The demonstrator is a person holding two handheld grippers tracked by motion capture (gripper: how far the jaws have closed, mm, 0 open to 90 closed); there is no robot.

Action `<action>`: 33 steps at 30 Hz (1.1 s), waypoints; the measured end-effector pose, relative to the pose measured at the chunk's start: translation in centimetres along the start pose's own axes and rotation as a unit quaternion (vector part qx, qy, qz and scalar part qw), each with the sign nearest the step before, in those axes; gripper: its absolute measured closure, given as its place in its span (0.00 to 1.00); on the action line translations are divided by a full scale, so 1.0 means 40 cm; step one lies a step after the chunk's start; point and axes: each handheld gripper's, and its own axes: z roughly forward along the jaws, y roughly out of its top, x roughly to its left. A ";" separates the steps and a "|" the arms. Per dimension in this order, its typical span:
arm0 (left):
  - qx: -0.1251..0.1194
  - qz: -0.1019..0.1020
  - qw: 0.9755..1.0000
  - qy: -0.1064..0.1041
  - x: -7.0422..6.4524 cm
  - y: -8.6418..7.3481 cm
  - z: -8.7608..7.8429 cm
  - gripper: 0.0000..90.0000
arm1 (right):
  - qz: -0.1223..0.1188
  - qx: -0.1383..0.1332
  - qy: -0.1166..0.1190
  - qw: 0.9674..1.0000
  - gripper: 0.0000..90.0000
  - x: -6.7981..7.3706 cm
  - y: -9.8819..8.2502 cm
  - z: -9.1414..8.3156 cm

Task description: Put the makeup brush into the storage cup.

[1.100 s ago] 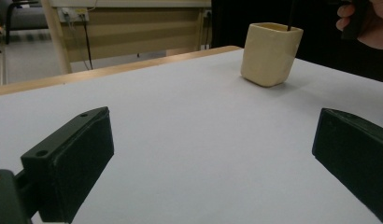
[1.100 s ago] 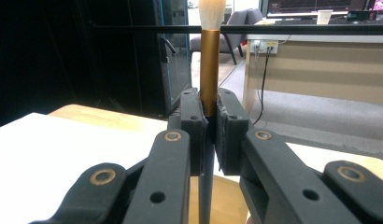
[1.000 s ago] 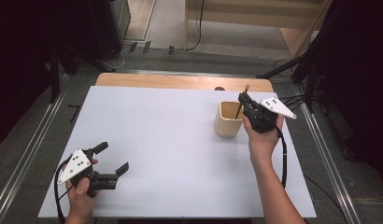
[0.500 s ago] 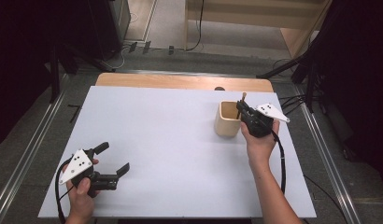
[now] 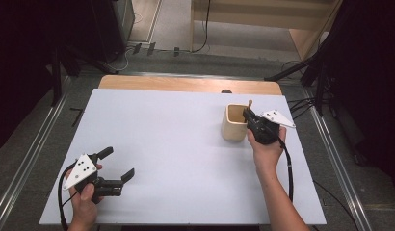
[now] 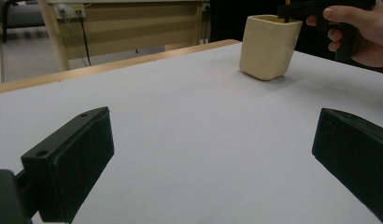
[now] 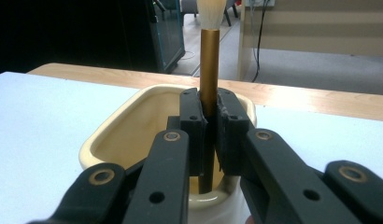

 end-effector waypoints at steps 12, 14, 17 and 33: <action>0.000 0.001 1.000 -0.006 -0.003 0.000 0.001 0.00 | 0.002 -0.003 0.019 1.000 0.32 -0.003 0.019 -0.047; -0.003 0.001 1.000 -0.006 -0.002 0.000 0.000 0.00 | -0.001 -0.001 0.024 1.000 0.27 -0.002 0.019 -0.052; -0.003 -0.001 1.000 -0.005 -0.001 0.000 -0.001 0.00 | -0.012 -0.006 0.041 0.999 0.16 -0.003 0.014 -0.071; -0.004 -0.004 1.000 -0.004 -0.001 0.001 -0.001 0.00 | -0.042 -0.023 0.099 0.994 0.00 -0.007 -0.047 -0.155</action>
